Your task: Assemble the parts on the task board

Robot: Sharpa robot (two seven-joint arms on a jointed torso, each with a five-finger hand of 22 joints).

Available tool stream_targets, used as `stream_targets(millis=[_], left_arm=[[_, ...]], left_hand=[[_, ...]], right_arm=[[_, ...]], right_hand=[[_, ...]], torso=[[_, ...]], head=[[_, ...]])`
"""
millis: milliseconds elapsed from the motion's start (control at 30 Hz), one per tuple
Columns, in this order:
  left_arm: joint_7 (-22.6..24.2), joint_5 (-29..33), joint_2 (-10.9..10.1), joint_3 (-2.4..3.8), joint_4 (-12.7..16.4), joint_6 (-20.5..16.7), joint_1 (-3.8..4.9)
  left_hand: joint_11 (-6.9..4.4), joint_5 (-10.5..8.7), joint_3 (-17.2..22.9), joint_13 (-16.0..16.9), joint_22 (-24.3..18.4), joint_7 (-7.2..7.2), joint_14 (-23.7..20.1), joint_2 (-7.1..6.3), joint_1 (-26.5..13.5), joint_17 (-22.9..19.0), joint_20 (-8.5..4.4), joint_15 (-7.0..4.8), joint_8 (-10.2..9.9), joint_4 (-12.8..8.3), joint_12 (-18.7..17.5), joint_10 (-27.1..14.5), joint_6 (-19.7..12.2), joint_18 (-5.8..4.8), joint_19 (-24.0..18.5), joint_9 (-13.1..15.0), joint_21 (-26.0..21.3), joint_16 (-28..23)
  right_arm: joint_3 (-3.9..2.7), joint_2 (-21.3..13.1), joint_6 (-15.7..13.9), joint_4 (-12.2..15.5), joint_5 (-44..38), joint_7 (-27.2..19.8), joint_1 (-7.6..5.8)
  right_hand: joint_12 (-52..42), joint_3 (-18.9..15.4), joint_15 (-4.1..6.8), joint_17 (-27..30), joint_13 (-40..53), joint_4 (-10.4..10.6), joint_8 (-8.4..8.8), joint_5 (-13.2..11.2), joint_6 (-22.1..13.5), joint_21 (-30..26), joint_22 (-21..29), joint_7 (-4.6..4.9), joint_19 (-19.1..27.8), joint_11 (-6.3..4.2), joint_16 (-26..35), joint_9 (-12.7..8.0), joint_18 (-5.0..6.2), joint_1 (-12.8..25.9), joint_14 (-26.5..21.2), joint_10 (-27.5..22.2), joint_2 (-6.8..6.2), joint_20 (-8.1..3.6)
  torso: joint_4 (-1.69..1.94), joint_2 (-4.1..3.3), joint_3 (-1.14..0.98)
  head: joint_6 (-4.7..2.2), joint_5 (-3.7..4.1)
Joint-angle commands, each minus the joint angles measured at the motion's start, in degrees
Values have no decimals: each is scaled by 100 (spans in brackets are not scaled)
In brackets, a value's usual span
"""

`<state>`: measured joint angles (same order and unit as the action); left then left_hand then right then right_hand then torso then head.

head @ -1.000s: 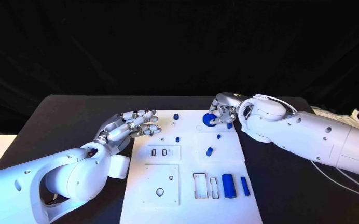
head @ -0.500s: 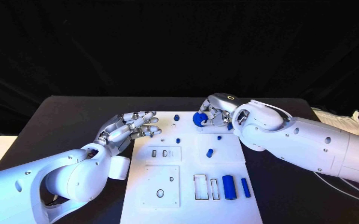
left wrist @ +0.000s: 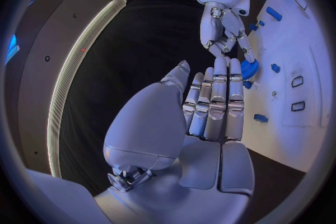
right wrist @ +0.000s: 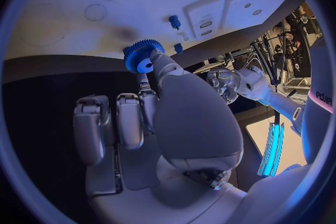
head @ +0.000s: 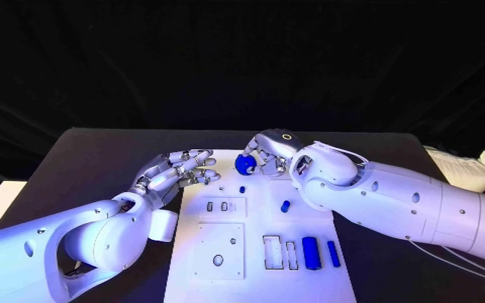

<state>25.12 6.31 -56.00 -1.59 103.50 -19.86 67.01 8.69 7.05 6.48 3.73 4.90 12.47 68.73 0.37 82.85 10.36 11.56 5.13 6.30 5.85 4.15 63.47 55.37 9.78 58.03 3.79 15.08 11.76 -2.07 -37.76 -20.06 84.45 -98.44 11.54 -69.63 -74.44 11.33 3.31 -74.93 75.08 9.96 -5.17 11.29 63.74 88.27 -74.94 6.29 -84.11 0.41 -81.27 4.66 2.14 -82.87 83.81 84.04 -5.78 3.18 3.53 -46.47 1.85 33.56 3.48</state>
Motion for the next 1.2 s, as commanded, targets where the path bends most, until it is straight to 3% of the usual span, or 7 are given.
stream_targets(millis=[33,300,967,1067,1167,1200], left_arm=[[21,6,13,4,11,130,6],[22,6,12,4,10,130,6],[-2,6,6,5,-5,144,6],[-4,6,2,5,-4,145,6],[-10,6,0,5,-1,150,6],[-11,6,-1,5,-1,152,6]], left_hand=[[18,-16,3,7,-7,17,-22,-6,30,8,7,25,-31,-37,-24,-7,-8,70,5,-7,-35,-38],[18,-16,3,7,-7,17,-22,-6,30,8,7,25,-31,-37,-24,-7,-8,70,5,-7,-35,-38],[18,-17,5,7,-9,17,-23,-6,28,10,8,26,-32,-38,-24,-6,-8,70,4,-7,-36,-41],[19,-17,5,7,-10,18,-24,-7,24,11,9,27,-33,-37,-25,-5,-8,69,4,-6,-37,-43],[19,-17,5,7,-10,18,-24,-7,24,11,9,27,-33,-37,-25,-5,-8,69,4,-6,-37,-43],[19,-17,5,7,-10,18,-24,-7,24,11,9,27,-33,-37,-25,-5,-8,69,4,-6,-37,-43]], right_arm=[[18,93,72,-71,-269,57,32],[66,358,229,-331,-299,104,77],[82,611,206,-604,-543,348,117],[82,624,232,-626,-546,384,117],[82,639,279,-658,-548,462,117],[82,641,288,-664,-548,480,117]], right_hand=[[27,43,29,-240,428,4,-34,-2,311,18,-1080,-118,-335,-14,-3,21,-111,15,387,84,46,-42],[50,70,26,-226,425,-1,-12,-50,313,11,-1062,-115,-324,-10,10,18,-107,71,382,72,42,-41],[262,106,-8,-120,333,24,122,-157,203,-32,-955,-57,-259,36,101,-16,-81,319,354,-15,-43,-15],[359,89,-42,-86,287,52,175,-228,37,-49,-914,1,-234,83,131,-55,-72,419,345,-58,-101,8],[625,70,-135,-49,148,124,177,-334,-570,-84,-833,132,-184,198,170,-114,-54,569,334,-174,-169,84],[660,70,-151,-43,132,140,176,-363,-628,-88,-824,147,-179,214,177,-107,-51,593,332,-190,-181,102]], torso=[[9,-2,-2],[-17,-3,-8],[-16,-4,-13],[-15,-3,-13],[-15,-2,-10],[-14,-1,-11]], head=[[16,-17],[26,-43],[38,-21],[40,-18],[38,-13],[34,-10]])
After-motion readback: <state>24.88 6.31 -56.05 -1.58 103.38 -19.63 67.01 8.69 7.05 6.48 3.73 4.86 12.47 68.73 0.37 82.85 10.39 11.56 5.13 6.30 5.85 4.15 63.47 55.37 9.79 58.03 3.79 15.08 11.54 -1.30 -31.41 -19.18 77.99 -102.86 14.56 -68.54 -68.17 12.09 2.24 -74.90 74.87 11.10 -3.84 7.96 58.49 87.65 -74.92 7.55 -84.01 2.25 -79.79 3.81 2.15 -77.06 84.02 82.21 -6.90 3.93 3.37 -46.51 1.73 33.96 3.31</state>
